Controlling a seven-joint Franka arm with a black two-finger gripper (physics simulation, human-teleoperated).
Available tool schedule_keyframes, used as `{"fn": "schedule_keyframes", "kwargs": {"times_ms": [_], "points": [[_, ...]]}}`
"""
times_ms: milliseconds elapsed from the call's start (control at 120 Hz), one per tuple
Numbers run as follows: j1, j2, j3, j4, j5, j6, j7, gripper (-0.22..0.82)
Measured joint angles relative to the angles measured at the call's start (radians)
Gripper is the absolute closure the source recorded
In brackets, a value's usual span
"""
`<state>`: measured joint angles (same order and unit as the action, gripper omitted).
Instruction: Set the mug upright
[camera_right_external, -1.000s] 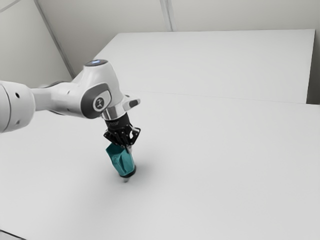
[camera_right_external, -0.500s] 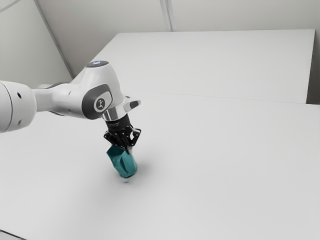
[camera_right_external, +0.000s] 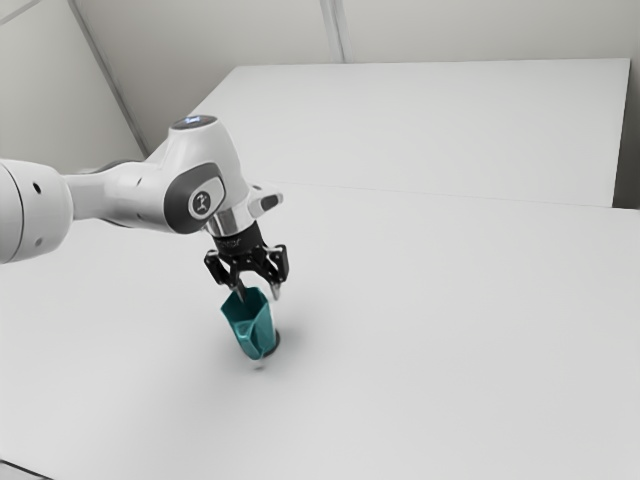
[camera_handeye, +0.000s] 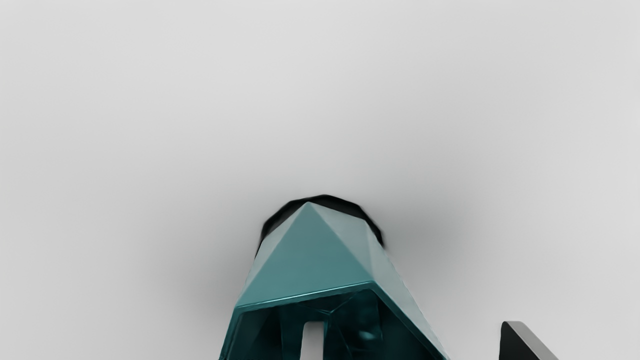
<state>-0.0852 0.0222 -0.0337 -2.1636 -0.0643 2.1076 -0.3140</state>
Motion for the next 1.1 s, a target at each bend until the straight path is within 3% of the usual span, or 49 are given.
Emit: {"fn": "schedule_keyframes", "kwargs": {"times_ms": [258,408,683,892,1100], "points": [[-0.003,-0.005,-0.001,0.022,-0.002,-0.016,-0.005,0.23],[0.004,-0.016,-0.009,0.119,-0.006,-0.129,-0.021,0.2],[0.017,-0.014,-0.03,0.426,0.049,-0.39,0.019,0.06],[0.01,-0.021,-0.032,0.58,0.11,-0.488,0.112,0.02],[-0.009,-0.031,-0.02,0.631,0.124,-0.561,0.199,0.01]]}}
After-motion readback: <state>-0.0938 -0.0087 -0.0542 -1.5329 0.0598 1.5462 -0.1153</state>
